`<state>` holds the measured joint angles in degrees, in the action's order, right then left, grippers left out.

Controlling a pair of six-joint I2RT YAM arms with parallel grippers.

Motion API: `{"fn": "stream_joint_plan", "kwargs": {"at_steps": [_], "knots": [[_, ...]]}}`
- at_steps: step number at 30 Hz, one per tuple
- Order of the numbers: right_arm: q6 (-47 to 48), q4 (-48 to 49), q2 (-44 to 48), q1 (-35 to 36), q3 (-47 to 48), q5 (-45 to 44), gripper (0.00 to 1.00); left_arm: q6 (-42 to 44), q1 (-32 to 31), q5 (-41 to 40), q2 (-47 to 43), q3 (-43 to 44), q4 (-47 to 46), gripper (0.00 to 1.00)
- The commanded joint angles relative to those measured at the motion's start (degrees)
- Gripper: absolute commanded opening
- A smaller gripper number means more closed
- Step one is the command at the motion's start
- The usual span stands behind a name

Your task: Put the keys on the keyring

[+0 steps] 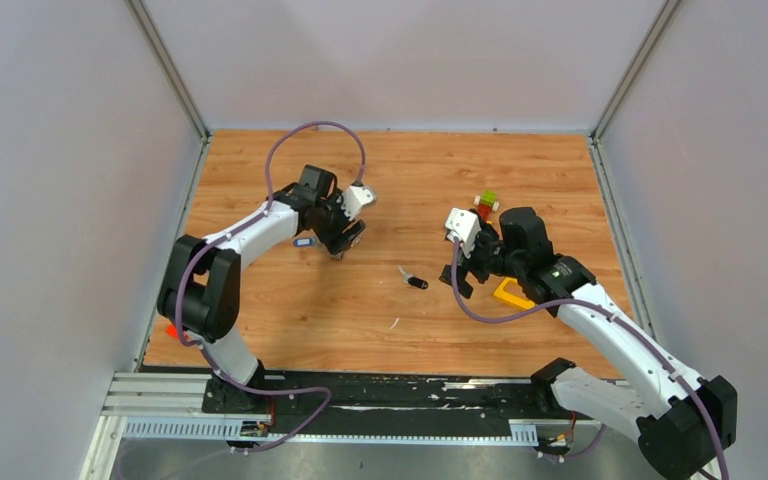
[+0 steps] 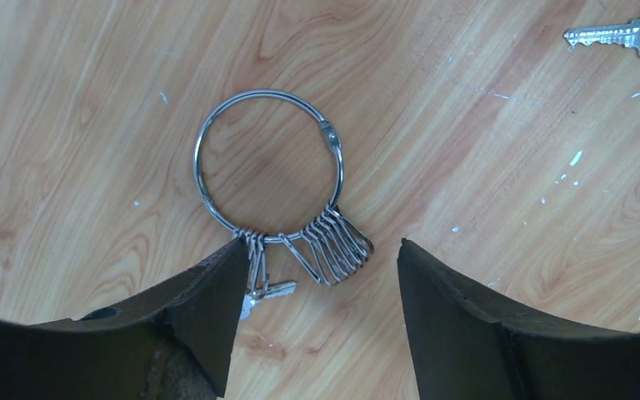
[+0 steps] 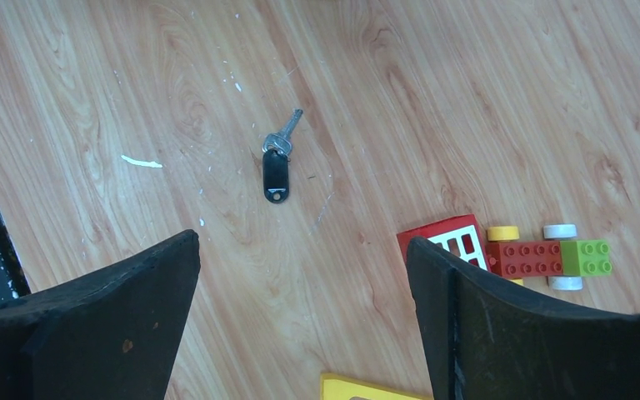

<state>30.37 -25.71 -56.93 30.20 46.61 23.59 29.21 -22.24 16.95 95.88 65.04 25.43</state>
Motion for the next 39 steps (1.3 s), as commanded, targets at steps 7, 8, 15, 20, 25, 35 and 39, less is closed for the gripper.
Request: {"fn": "stream_joint_plan", "kwargs": {"at_steps": [7,8,15,20,25,35,39], "knots": [[2.1,1.6,0.2,0.1,-0.6,-1.6,0.93,-5.9,-4.4,-6.3,6.9,3.8,6.2,0.61],[2.2,1.6,0.1,0.1,-0.6,-1.6,0.93,-6.1,-4.4,-6.2,7.2,3.7,6.6,0.6],[2.6,1.2,-1.2,0.1,-0.6,-1.5,0.93,-7.0,-4.5,-5.0,7.8,0.6,5.6,0.5],[2.7,1.0,-1.5,0.1,-0.5,-1.6,0.92,-8.0,-4.6,-4.2,8.7,0.5,4.9,0.45],[2.8,1.0,-1.8,0.0,-0.5,-1.7,0.92,-11.3,-4.8,-5.4,9.2,1.5,2.9,0.45],[3.0,0.9,-2.5,0.1,-0.5,-2.7,0.92,-14.0,-4.9,5.4,11.1,2.9,3.2,0.5],[3.1,0.9,-2.7,0.1,-0.5,-3.2,0.92,-13.2,-4.9,12.3,10.8,3.4,4.3,0.54]]}}
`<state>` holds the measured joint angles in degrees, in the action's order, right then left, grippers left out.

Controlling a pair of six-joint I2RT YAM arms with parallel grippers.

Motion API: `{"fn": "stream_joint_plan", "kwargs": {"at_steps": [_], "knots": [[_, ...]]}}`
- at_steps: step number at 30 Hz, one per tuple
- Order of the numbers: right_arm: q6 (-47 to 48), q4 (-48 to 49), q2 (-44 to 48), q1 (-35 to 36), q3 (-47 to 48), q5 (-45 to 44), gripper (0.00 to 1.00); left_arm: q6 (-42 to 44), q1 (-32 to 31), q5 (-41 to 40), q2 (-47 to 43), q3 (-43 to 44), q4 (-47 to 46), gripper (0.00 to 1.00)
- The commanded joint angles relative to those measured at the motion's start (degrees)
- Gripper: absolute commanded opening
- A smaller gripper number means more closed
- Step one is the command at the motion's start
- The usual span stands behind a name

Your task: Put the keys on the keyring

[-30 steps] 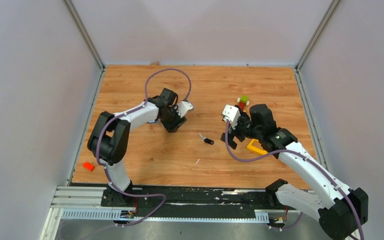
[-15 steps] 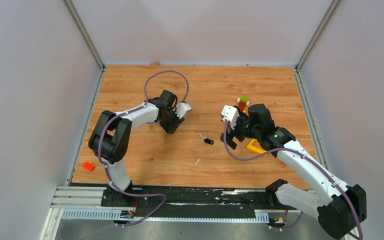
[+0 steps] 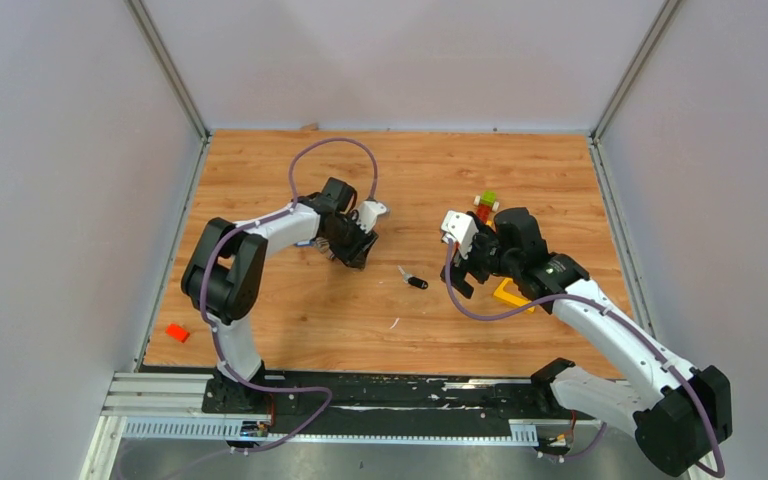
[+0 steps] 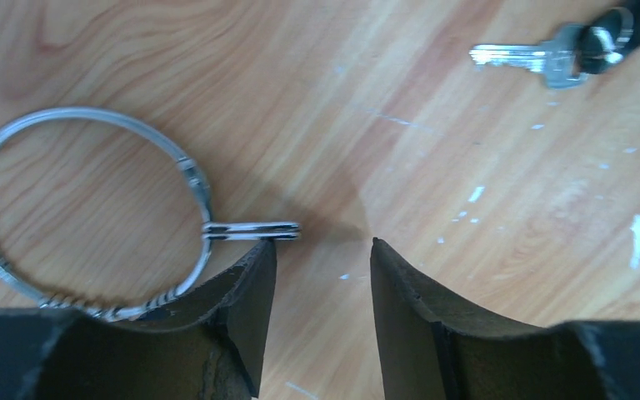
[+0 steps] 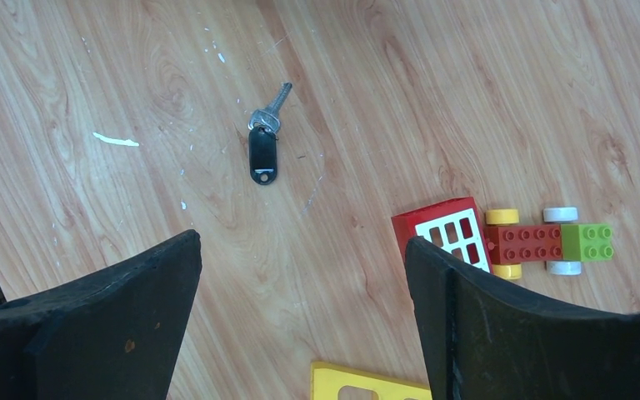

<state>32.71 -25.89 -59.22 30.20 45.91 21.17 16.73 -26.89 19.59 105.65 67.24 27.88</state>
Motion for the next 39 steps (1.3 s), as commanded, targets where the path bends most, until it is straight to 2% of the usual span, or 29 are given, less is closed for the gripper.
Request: {"fn": "stream_joint_plan", "kwargs": {"at_steps": [1,6,9,15,22,27,31,39], "knots": [[0.9,1.1,-0.4,0.1,0.2,-0.9,0.92,-0.3,-0.2,10.5,0.8,1.2,2.1,0.55],[1.0,1.0,-0.5,0.0,0.2,-1.0,0.91,4.0,-0.2,8.0,-2.8,0.1,2.4,0.6],[1.0,1.0,-0.2,0.1,0.2,-0.9,0.91,10.2,-0.2,5.5,-6.1,-1.0,2.3,0.65],[1.2,0.8,0.3,0.1,0.3,-0.6,0.91,30.0,-0.2,0.0,-5.5,0.8,3.9,0.69],[1.5,0.8,0.4,0.1,0.3,-1.2,0.91,57.2,-0.3,3.2,1.6,12.0,19.1,0.69],[1.7,0.6,0.4,0.1,0.3,-1.6,0.91,70.1,-1.0,2.3,6.0,18.0,25.6,0.68],[2.0,0.4,0.5,0.0,0.2,-1.9,0.91,76.1,-2.3,-1.0,9.2,19.5,28.0,0.62],[2.3,0.2,0.1,0.1,0.2,-1.7,0.91,76.2,-4.6,-1.2,11.7,19.9,27.6,0.42]]}}
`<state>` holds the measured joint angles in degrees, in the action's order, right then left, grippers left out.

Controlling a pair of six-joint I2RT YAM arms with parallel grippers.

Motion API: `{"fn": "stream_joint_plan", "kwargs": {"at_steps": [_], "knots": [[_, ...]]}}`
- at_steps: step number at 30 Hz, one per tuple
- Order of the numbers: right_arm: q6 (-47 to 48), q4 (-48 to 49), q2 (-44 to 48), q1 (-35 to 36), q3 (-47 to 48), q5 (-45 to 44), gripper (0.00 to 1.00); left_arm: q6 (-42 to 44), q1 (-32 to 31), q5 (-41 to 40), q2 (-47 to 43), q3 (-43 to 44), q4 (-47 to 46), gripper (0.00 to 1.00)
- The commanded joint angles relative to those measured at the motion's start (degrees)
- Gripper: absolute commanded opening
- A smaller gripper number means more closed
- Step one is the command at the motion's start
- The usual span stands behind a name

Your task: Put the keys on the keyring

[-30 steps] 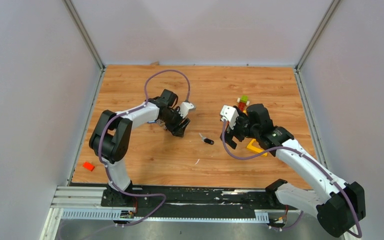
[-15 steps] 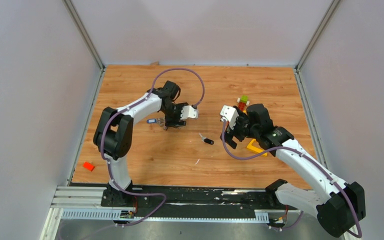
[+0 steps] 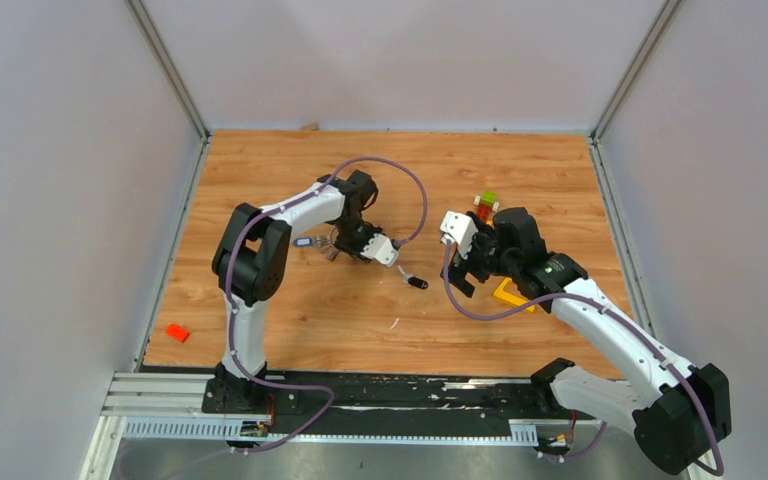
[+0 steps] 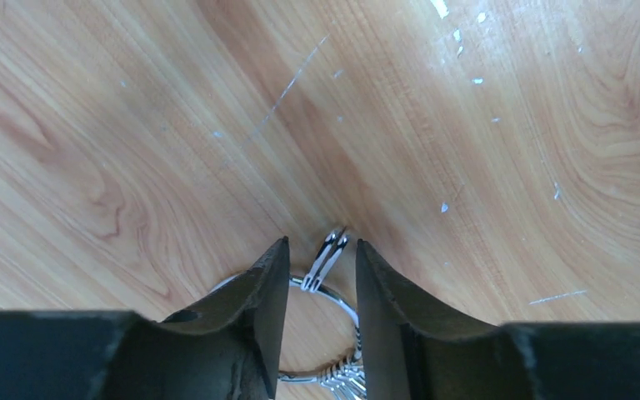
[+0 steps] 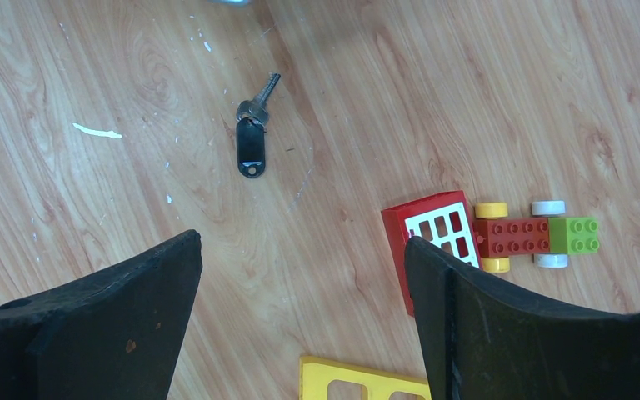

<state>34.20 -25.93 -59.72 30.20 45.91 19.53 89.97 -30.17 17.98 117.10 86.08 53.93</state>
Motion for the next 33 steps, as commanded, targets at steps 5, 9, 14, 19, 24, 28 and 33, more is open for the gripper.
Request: {"fn": "stream_joint_plan", "kwargs": {"at_steps": [5,9,14,19,24,28,33], "knots": [[0.8,0.0,0.5,0.1,0.2,0.2,0.91,1.6,-1.8,-1.9,-1.2,-1.2,3.1,0.28],[0.8,0.0,0.5,0.1,0.2,0.5,0.91,1.3,-1.8,-3.7,-5.2,-6.9,4.8,0.29],[0.9,-0.1,0.3,0.1,0.2,0.6,0.91,-0.2,-1.8,-5.6,-11.7,-15.1,4.2,0.37],[1.0,-0.4,-0.1,0.1,0.4,0.9,0.91,-6.1,1.7,-1.8,-16.4,-17.0,1.7,0.46],[1.1,-0.7,-0.4,0.1,0.5,1.2,0.91,-14.1,9.4,7.8,-20.2,-15.5,-1.5,0.62],[1.1,-0.8,-0.7,0.1,0.6,1.2,0.91,-27.4,10.6,2.7,-19.0,-14.2,-8.3,0.64],[1.1,-0.9,-0.9,0.0,0.6,1.2,0.91,-35.8,11.6,-0.3,-14.0,-10.7,-8.7,0.59]]}}
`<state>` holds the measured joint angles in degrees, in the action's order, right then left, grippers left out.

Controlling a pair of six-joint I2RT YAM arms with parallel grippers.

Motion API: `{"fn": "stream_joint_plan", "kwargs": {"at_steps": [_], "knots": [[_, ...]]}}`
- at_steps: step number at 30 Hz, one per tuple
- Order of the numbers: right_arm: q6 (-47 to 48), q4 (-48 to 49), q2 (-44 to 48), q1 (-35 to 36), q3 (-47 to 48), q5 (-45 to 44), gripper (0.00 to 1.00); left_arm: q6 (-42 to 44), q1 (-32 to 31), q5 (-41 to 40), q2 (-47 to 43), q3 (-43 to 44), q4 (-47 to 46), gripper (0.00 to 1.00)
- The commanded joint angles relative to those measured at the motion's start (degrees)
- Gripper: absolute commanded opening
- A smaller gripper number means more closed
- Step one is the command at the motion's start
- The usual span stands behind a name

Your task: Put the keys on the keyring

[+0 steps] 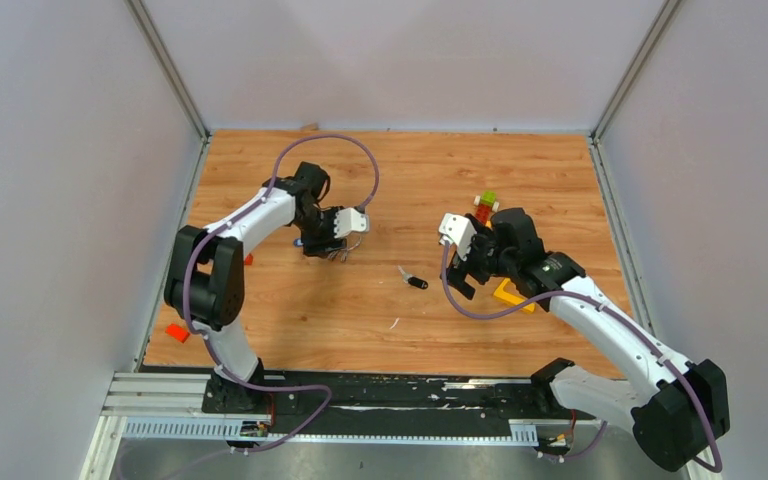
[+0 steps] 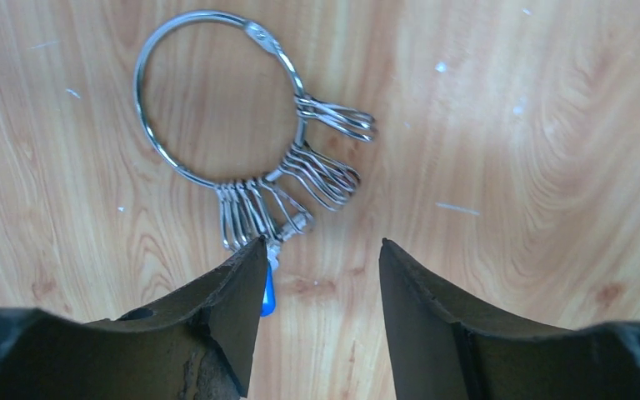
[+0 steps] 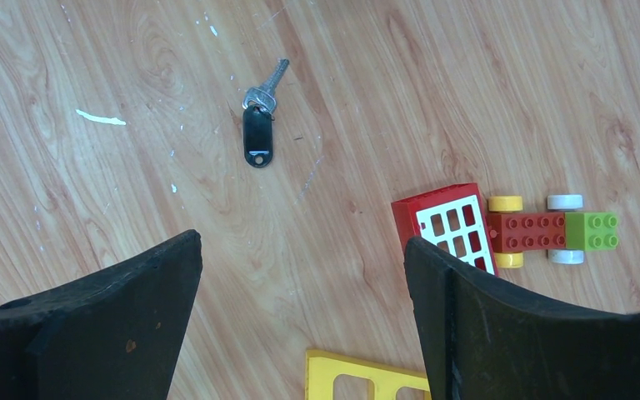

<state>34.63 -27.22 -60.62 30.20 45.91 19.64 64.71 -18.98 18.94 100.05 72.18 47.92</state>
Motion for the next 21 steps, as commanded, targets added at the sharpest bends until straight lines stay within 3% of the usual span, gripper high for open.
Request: {"fn": "stream_joint_plan", "kwargs": {"at_steps": [1,6,21], "knots": [[0.6,0.4,0.0,0.1,0.6,1.0,0.91,-11.4,0.5,-1.5,4.0,3.6,-2.8,0.57],[0.7,0.4,0.0,0.1,0.6,1.1,0.91,-14.0,0.7,-3.9,6.6,4.4,-4.6,0.48],[0.8,0.2,-0.4,0.1,0.6,1.1,0.91,-15.7,1.1,-5.4,10.0,5.1,-5.7,0.38]]}}
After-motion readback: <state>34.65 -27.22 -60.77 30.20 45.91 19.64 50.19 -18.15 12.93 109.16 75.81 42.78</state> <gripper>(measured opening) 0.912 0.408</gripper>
